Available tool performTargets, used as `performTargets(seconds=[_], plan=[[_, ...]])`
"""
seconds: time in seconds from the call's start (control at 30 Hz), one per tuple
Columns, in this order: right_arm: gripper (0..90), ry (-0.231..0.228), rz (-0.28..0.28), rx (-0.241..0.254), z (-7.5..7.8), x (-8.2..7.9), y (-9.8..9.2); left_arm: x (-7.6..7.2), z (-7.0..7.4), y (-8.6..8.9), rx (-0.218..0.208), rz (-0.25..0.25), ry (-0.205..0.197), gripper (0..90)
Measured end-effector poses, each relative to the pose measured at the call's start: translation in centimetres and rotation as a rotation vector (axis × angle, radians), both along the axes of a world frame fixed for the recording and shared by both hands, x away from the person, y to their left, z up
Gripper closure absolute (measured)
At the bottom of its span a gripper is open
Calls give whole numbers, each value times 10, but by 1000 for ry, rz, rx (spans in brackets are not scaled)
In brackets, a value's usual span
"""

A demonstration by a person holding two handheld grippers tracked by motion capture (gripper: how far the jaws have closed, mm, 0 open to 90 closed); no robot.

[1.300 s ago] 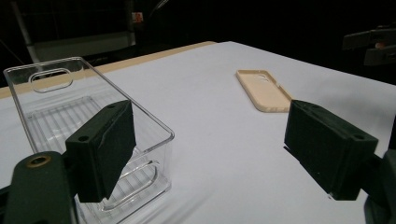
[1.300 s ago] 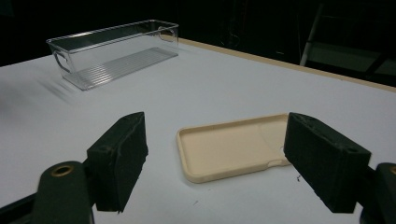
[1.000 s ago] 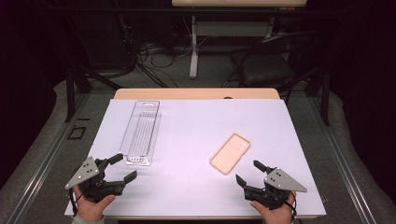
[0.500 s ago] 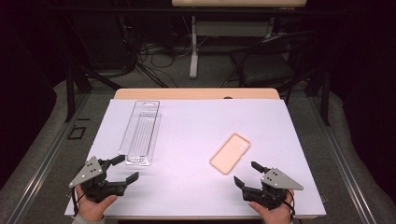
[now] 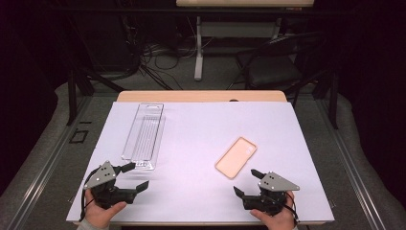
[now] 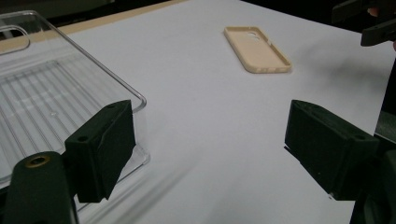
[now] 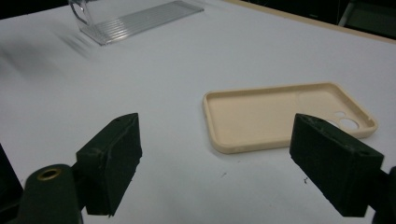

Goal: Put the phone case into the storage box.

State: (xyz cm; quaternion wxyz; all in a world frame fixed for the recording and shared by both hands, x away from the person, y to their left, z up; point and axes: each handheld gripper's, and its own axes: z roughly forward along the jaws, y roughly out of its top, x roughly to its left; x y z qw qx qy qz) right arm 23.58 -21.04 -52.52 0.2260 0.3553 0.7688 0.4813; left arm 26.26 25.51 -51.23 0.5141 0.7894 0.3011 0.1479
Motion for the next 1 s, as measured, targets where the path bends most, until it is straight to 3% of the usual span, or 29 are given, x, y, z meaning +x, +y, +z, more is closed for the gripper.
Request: performTargets(seconds=[0.23,0.4,0.67,0.83,1.0], plan=[[149,42,-7,-52,-1,5,7,8,2,-6,8,-10,87,160],[152,97,0,-78,1,13,12,17,8,-12,60,-17,112,160],[152,137,-1,-144,14,29,26,35,19,-21,110,7,156,160],[151,176,-29,-160,24,45,31,49,29,-26,126,19,164,156],[151,211,-46,-165,31,61,31,64,42,-28,107,53,189,154]])
